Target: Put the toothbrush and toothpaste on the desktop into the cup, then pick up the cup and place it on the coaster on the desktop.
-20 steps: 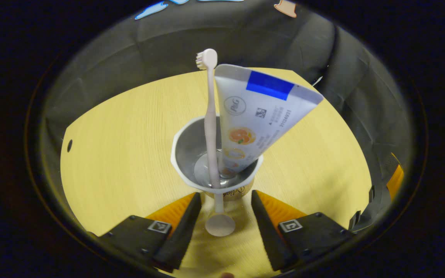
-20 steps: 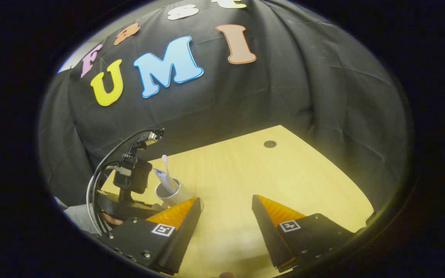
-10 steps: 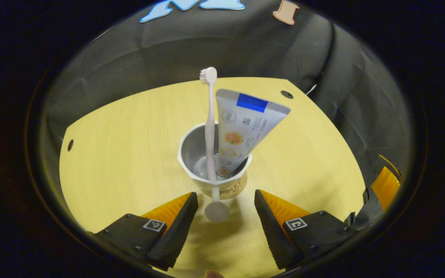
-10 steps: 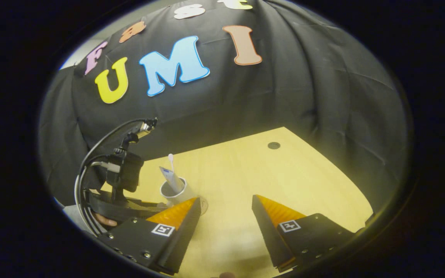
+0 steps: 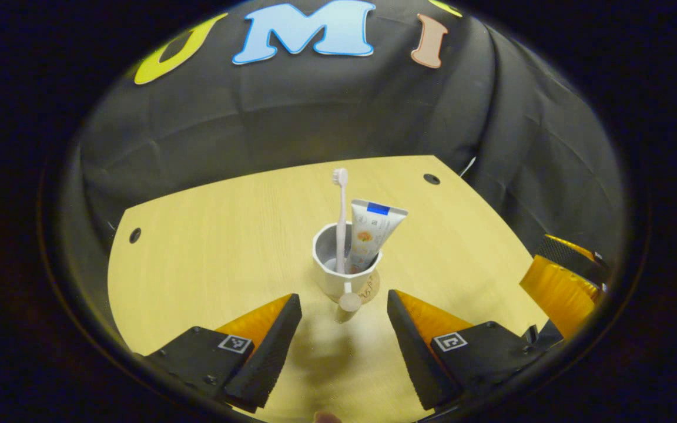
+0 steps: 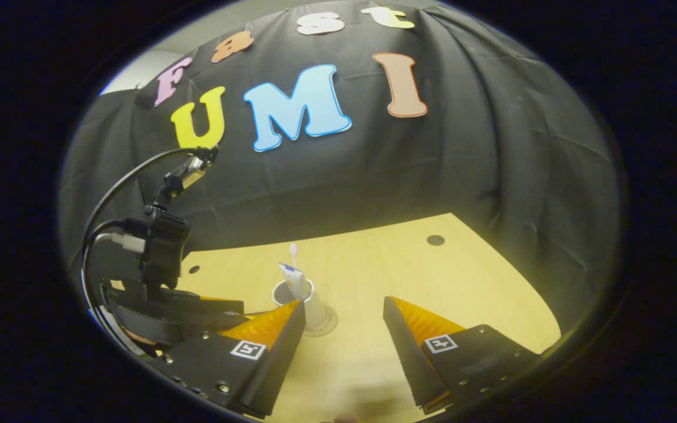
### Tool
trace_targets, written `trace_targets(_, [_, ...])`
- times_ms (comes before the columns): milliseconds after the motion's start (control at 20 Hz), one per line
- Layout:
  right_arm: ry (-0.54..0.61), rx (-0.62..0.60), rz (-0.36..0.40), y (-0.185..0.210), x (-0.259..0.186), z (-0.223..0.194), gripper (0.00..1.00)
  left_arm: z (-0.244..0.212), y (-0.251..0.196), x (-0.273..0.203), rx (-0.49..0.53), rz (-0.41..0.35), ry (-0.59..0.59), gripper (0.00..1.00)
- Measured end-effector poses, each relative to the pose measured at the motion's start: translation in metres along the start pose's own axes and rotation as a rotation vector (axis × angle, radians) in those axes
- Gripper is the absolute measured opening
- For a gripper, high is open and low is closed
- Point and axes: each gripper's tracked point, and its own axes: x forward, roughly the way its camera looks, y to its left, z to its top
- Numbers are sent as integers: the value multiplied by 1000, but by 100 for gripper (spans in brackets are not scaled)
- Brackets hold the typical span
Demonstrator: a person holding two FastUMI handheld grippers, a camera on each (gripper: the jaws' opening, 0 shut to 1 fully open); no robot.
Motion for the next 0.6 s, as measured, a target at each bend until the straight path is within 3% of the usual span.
trace_targets(150, [-35,-45,23,13,-5,10,82,8,11,-43,-38,15,-97,96])
trace_targets(200, [-47,-62,29,18,-6,18,82,12,16,-49,-53,22,-130,92])
trace_targets(250, [-60,-78,38,22,-8,21,82,15,20,-60,-70,29,-165,96])
trace_targets(400, [-95,-116,66,38,-15,24,82,27,28,-90,-120,54,-274,96])
trace_targets(450, [-105,-132,75,42,-17,24,82,30,30,-100,-129,64,-308,92])
trace_targets(500, [-115,-146,84,47,-20,24,82,30,34,-110,-131,81,-339,96])
trace_targets(600, [-141,-170,100,56,-26,25,82,34,41,-131,-120,123,-409,96])
